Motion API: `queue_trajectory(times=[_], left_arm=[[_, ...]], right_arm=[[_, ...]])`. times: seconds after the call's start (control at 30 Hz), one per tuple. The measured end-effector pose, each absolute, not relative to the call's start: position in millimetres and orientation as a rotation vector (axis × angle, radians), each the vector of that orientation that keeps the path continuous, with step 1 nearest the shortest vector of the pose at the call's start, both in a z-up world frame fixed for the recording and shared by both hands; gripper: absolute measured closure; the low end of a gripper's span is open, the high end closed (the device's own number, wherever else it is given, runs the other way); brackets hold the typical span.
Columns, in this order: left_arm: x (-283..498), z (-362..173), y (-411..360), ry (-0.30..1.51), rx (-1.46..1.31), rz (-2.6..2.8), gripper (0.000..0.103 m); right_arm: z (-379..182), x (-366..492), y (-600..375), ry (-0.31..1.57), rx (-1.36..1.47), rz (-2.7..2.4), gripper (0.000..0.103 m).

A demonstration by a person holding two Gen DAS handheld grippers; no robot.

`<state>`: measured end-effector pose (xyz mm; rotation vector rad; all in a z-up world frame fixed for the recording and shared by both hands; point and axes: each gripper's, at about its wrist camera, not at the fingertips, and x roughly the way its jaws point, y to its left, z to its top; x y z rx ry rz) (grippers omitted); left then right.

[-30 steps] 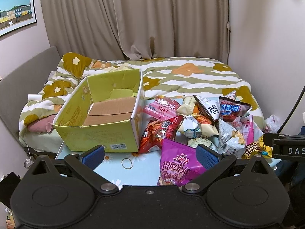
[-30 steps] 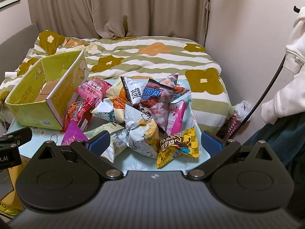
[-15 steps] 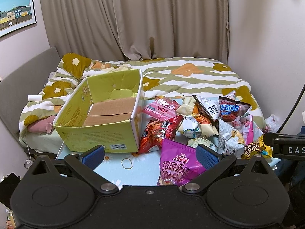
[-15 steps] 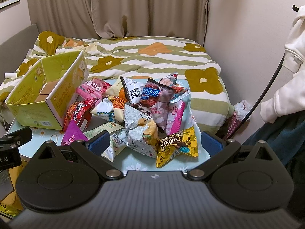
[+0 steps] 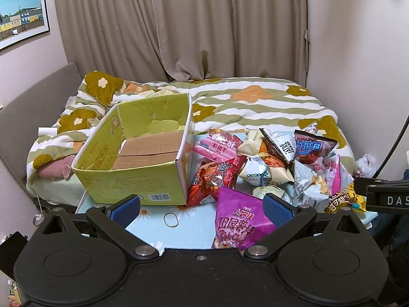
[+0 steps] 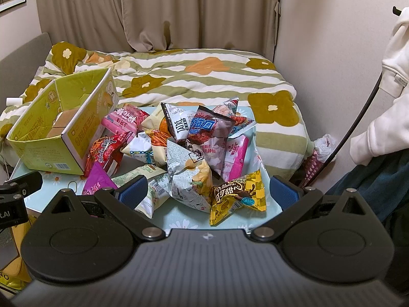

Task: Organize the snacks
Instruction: 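Grasp the purple chip bag with the left tool while the right grasps the white-blue bag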

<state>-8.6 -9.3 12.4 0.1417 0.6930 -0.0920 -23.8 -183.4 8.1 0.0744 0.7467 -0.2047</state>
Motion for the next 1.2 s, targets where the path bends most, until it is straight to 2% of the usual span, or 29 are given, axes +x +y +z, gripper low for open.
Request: queue_trajectory(times=[0.5, 0.97, 1.2], left_arm=[[-0.7, 3.5, -15.1, 0.737, 0.133, -0.120, 0.000], [23.3, -92.3, -44.9, 0.855, 0.208, -0.181, 0.000], [51.0, -116.9, -51.0, 0.861, 0.244, -0.186, 0.000]], right_arm=[[5.1, -17.0, -189.3, 0.775, 0.089, -0.204, 0.000], [-59.3, 25.8, -207.0, 0.830, 0.147, -0.135, 0.000], [-86.6, 51.7, -200.0, 0.838, 0.131, -0.127, 0.000]])
